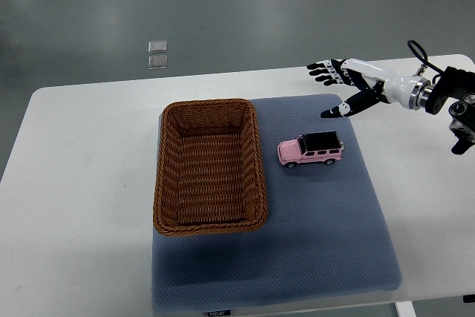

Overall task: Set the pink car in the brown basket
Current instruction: 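Reach the right hand over the pink toy car's black roof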

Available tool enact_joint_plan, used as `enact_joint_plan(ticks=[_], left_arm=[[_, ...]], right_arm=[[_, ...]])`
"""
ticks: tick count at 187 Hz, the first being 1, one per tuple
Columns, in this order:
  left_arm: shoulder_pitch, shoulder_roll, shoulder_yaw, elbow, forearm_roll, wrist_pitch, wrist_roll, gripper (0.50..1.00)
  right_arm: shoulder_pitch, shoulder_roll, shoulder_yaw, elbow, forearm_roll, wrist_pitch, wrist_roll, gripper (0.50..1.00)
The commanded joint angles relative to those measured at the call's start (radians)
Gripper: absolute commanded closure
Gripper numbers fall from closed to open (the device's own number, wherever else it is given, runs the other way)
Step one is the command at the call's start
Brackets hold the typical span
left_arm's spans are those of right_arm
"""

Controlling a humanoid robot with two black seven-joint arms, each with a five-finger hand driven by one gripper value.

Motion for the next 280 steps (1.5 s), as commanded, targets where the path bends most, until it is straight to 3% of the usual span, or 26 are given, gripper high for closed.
enact_joint_plan(ticks=[1, 67, 192, 254, 280], left_arm=[[0.004, 0.0, -0.002, 0.001, 0.0, -0.001, 0.0, 0.5], [0.004, 0.0, 0.0, 0.0, 0.0, -0.001, 0.0, 0.5], [0.004, 0.0, 0.002, -0.003, 0.0, 0.001, 0.0, 0.5], [0.004, 0.0, 0.002, -0.008, 0.0, 0.001, 0.0, 0.5], [0.004, 0.0, 0.002, -0.009, 0.0, 0.001, 0.0, 0.5]], right_arm=[[0.045, -0.011, -0.074, 0.024, -0.04, -0.001, 0.0, 0.589], [0.091, -0.013, -0.183, 0.068, -0.22, -0.001, 0.0, 0.587], [0.105, -0.011, -0.284, 0.059, -0.305, -0.03, -0.012, 0.595], [0.098, -0.003, -0.315, 0.044, -0.31, -0.083, -0.034, 0.638], [0.1, -0.003, -0.315, 0.044, -0.31, -0.081, -0.034, 0.687]])
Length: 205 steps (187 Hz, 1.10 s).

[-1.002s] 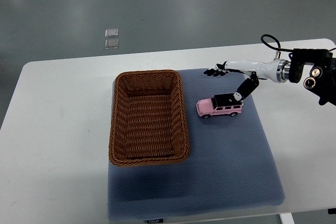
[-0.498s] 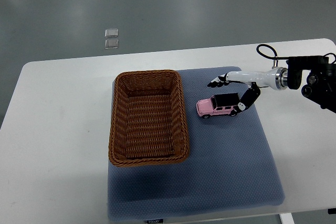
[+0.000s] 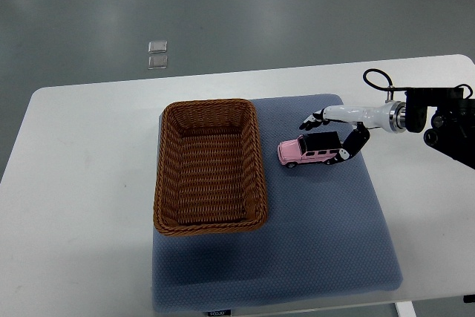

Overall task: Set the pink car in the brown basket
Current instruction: 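Reach the right hand over the pink toy car's black roof, then close the right hand's fingers around the car and lift it, then carry the car toward the wicker basket and lower it inside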

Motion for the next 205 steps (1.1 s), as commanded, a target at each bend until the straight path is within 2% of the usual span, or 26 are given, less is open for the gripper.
enact_joint_plan(ticks=[1, 42, 61, 89, 94, 96, 98, 100, 109, 162, 205], left_arm=[[0.0, 0.0, 0.0, -0.001, 0.002, 0.0, 0.0, 0.5], [0.0, 0.0, 0.0, -0.002, 0.0, 0.0, 0.0, 0.5], [0.0, 0.0, 0.002, -0.002, 0.0, 0.0, 0.0, 0.5], [-0.002, 0.0, 0.0, -0.002, 0.002, 0.0, 0.0, 0.5], [-0.002, 0.0, 0.0, -0.002, 0.0, 0.0, 0.0, 0.5], [-0.002, 0.0, 0.0, -0.002, 0.0, 0.0, 0.0, 0.5], [0.0, 0.0, 0.002, -0.002, 0.0, 0.0, 0.0, 0.5], [0.0, 0.0, 0.002, -0.002, 0.0, 0.0, 0.0, 0.5], [0.0, 0.0, 0.002, -0.001, 0.0, 0.0, 0.0, 0.5], [0.0, 0.0, 0.0, -0.001, 0.0, 0.0, 0.0, 0.5], [0.0, 0.0, 0.0, -0.001, 0.0, 0.0, 0.0, 0.5]], right_arm=[[0.001, -0.001, 0.0, 0.001, 0.0, 0.001, 0.0, 0.691], [0.001, 0.0, 0.0, 0.001, 0.0, 0.001, 0.001, 0.715], [0.0, 0.003, 0.0, 0.001, 0.0, 0.0, 0.001, 0.744], [0.0, 0.003, 0.0, -0.001, 0.0, -0.003, 0.003, 0.852], [0.001, 0.002, 0.0, -0.001, 0.0, -0.003, 0.003, 0.905], [0.001, 0.002, 0.0, -0.001, 0.0, -0.003, 0.003, 0.906], [0.001, 0.0, 0.0, -0.001, 0.0, -0.005, 0.003, 0.94], [0.001, 0.0, 0.0, -0.001, 0.0, -0.005, 0.003, 0.94], [0.003, -0.003, 0.002, 0.001, 0.0, -0.008, 0.006, 0.999], [0.018, -0.029, 0.022, 0.004, 0.017, -0.066, 0.012, 1.0], [0.119, -0.021, 0.022, 0.012, 0.025, -0.086, 0.033, 1.0]])
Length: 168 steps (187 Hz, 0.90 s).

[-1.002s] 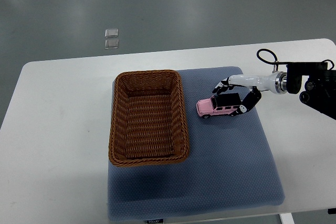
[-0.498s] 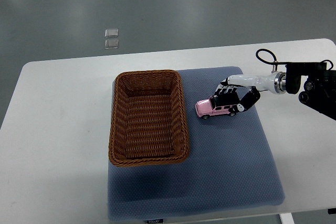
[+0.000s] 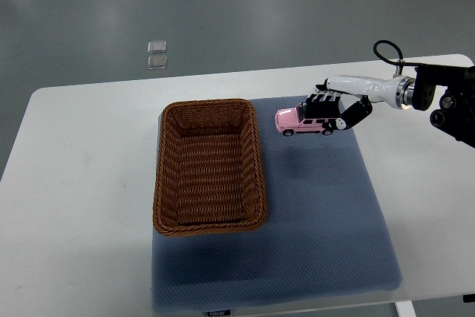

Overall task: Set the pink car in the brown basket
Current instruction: 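Carry the car toward the wicker basket and lower it inside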

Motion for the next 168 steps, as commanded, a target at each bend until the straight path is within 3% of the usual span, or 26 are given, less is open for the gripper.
enact_joint_plan(ticks=[1, 55, 116, 155, 168], left_arm=[[0.0, 0.0, 0.0, 0.0, 0.0, 0.0, 0.0, 0.5], [0.0, 0.0, 0.0, 0.0, 0.0, 0.0, 0.0, 0.5], [0.0, 0.0, -0.001, -0.003, 0.0, 0.0, 0.0, 0.5], [0.0, 0.0, -0.001, -0.003, 0.0, 0.0, 0.0, 0.5], [0.0, 0.0, -0.001, -0.003, 0.0, 0.0, 0.0, 0.5]], right_arm=[[0.046, 0.009, 0.0, 0.0, 0.001, -0.004, 0.011, 1.0], [0.153, 0.142, -0.008, -0.003, 0.001, -0.002, 0.012, 1.0], [0.188, 0.357, -0.074, -0.041, -0.004, 0.002, 0.011, 1.0], [0.185, 0.429, -0.147, -0.073, -0.007, -0.002, 0.011, 1.0], [0.179, 0.431, -0.169, -0.084, -0.007, -0.004, 0.009, 0.959]])
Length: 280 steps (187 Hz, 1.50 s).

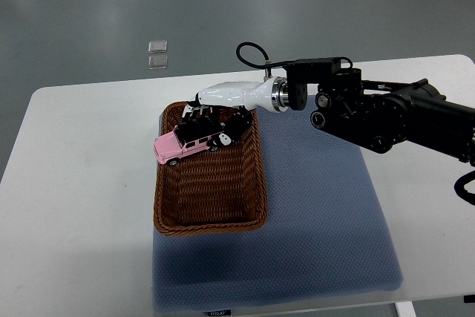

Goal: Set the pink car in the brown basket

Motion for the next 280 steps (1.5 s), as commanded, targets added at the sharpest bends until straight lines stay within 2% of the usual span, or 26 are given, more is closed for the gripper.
enact_joint_plan(ticks=[1, 18, 35, 49, 54, 56, 68, 83, 89, 112, 138, 176, 197, 230, 280], left_arm=[[0.0, 0.0, 0.0, 0.0, 0.0, 0.0, 0.0, 0.5], [0.0, 0.0, 0.0, 0.0, 0.0, 0.0, 0.0, 0.5], [0.0, 0.0, 0.0, 0.0, 0.0, 0.0, 0.0, 0.5], [0.0, 0.0, 0.0, 0.0, 0.0, 0.0, 0.0, 0.5], [0.0, 0.0, 0.001, 0.0, 0.0, 0.0, 0.0, 0.5], [0.0, 0.0, 0.001, 0.0, 0.0, 0.0, 0.0, 0.5], [0.0, 0.0, 0.001, 0.0, 0.0, 0.0, 0.0, 0.5], [0.0, 0.0, 0.0, 0.0, 0.0, 0.0, 0.0, 0.5], [0.0, 0.0, 0.0, 0.0, 0.0, 0.0, 0.0, 0.5], [0.0, 0.0, 0.0, 0.0, 0.0, 0.0, 0.0, 0.5], [0.0, 0.0, 0.0, 0.0, 0.0, 0.0, 0.0, 0.5], [0.0, 0.0, -0.002, 0.005, 0.0, 0.0, 0.0, 0.5], [0.0, 0.0, -0.002, 0.005, 0.0, 0.0, 0.0, 0.5], [0.0, 0.0, 0.0, 0.0, 0.0, 0.0, 0.0, 0.5], [0.0, 0.0, 0.001, 0.0, 0.0, 0.0, 0.0, 0.5]], right_arm=[[-0.009, 0.008, -0.03, -0.015, -0.002, -0.002, -0.001, 0.959], [-0.014, 0.008, -0.033, -0.027, 0.001, -0.004, -0.003, 0.914], [-0.017, 0.005, -0.035, -0.033, 0.001, -0.014, -0.003, 0.844], [-0.018, -0.001, -0.033, -0.033, 0.001, -0.028, -0.003, 0.773], [-0.018, -0.004, -0.033, -0.033, 0.001, -0.03, -0.003, 0.728], [-0.018, -0.004, -0.033, -0.033, 0.001, -0.03, -0.003, 0.728], [-0.018, -0.009, -0.03, -0.033, 0.004, -0.03, -0.003, 0.644], [-0.018, -0.012, -0.023, -0.033, 0.006, -0.03, -0.003, 0.63], [-0.018, -0.013, -0.017, -0.033, 0.007, -0.03, -0.003, 0.603], [-0.018, -0.033, -0.012, -0.033, 0.026, -0.031, -0.003, 0.599], [-0.02, -0.046, 0.089, -0.041, 0.171, -0.031, -0.011, 0.599], [-0.11, -0.076, 0.33, -0.168, 0.487, -0.037, -0.034, 0.601], [-0.201, -0.128, 0.447, -0.208, 0.67, -0.094, -0.093, 0.599], [-0.31, -0.182, 0.51, -0.269, 0.932, -0.18, -0.101, 0.599], [-0.394, -0.244, 0.511, -0.274, 1.222, -0.194, -0.106, 0.599]])
